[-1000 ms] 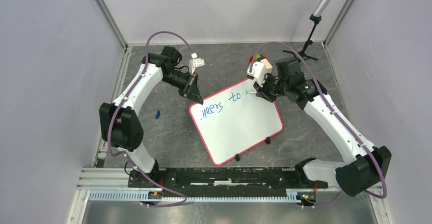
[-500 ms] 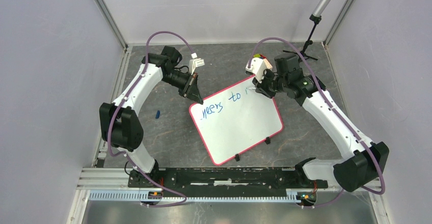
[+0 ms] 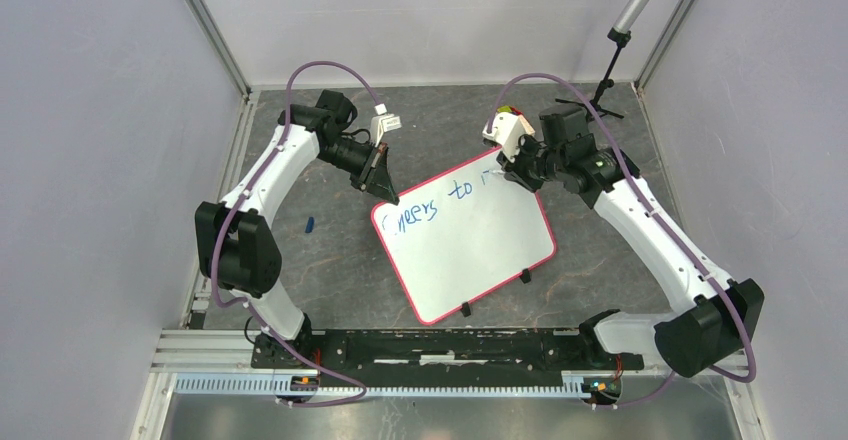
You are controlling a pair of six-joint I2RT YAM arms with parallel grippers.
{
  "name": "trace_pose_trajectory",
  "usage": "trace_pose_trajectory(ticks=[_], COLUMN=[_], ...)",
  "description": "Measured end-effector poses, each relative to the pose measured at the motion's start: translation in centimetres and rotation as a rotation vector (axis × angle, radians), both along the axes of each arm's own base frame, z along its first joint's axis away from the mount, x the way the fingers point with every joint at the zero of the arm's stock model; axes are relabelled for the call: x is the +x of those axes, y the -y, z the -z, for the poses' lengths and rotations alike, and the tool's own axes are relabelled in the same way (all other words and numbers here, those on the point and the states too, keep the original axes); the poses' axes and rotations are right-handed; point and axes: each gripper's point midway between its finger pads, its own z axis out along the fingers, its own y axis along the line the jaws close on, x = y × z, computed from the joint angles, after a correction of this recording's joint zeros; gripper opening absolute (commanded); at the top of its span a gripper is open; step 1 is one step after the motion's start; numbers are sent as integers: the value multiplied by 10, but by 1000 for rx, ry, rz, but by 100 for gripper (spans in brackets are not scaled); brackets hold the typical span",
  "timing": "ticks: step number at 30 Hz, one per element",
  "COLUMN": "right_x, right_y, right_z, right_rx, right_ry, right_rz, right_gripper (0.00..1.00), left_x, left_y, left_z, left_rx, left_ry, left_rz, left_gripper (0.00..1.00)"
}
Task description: Write a sentence on the whiteboard
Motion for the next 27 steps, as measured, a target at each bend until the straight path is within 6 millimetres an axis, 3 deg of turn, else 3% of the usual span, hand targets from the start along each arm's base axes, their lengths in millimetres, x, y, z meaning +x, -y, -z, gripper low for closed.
trace_pose_trajectory(ticks=[18, 27], right_x=[-15, -11], right_y=[5, 6], right_z=[11, 0], right_rx=[-15, -9], right_ry=[-28, -4], right_rz=[-28, -16], right_gripper=[0, 0], left_x=[0, 0], left_y=[0, 0], left_z=[0, 0], left_rx=[0, -1], left_ry=[-1, -2], left_rz=[0, 0], left_gripper=[2, 3])
